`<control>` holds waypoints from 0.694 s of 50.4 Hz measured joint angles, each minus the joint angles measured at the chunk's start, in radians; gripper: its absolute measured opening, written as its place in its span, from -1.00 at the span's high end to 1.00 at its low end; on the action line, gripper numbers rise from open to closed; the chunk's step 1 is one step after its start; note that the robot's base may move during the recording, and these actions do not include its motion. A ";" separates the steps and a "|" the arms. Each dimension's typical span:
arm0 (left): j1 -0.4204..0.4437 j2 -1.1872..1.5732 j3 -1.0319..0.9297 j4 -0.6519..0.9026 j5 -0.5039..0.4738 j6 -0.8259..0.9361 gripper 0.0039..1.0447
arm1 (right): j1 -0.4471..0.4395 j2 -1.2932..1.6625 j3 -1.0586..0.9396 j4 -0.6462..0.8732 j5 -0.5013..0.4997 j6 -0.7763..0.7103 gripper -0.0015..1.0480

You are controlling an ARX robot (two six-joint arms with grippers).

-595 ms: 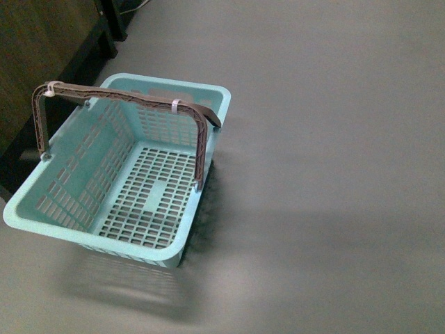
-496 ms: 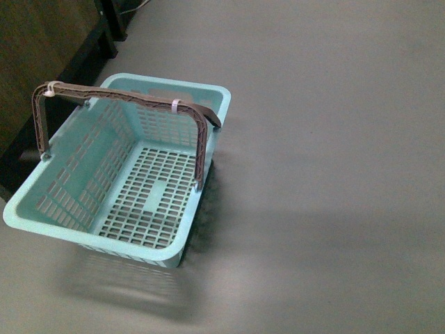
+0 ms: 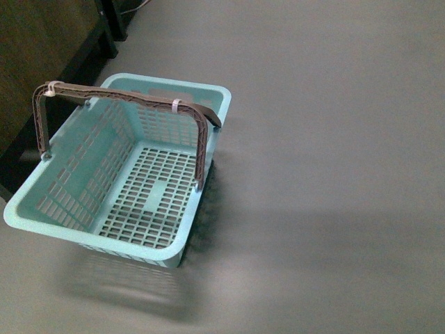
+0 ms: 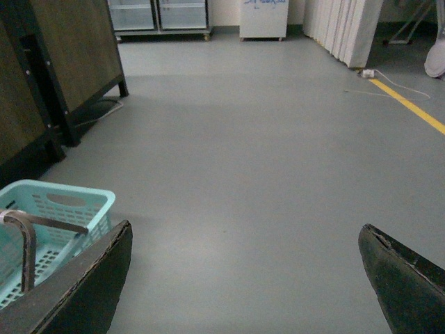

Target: Pick lemon and mango into basket

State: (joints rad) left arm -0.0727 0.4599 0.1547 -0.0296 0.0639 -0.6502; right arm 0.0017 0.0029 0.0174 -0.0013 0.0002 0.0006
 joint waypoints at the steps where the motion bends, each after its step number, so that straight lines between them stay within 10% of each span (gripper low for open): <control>1: 0.002 0.050 0.010 0.043 -0.011 -0.047 -0.87 | 0.000 0.000 0.000 0.000 0.000 0.000 -0.83; 12: -0.002 0.797 0.212 0.520 -0.106 -0.469 -0.87 | 0.000 0.000 0.000 0.000 0.000 0.000 -0.83; 35: -0.122 1.673 0.815 0.531 -0.220 -0.752 -0.87 | 0.000 0.000 0.000 0.000 0.000 0.000 -0.83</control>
State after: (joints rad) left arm -0.1951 2.1326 0.9699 0.5014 -0.1558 -1.4025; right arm 0.0017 0.0029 0.0174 -0.0013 0.0002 0.0006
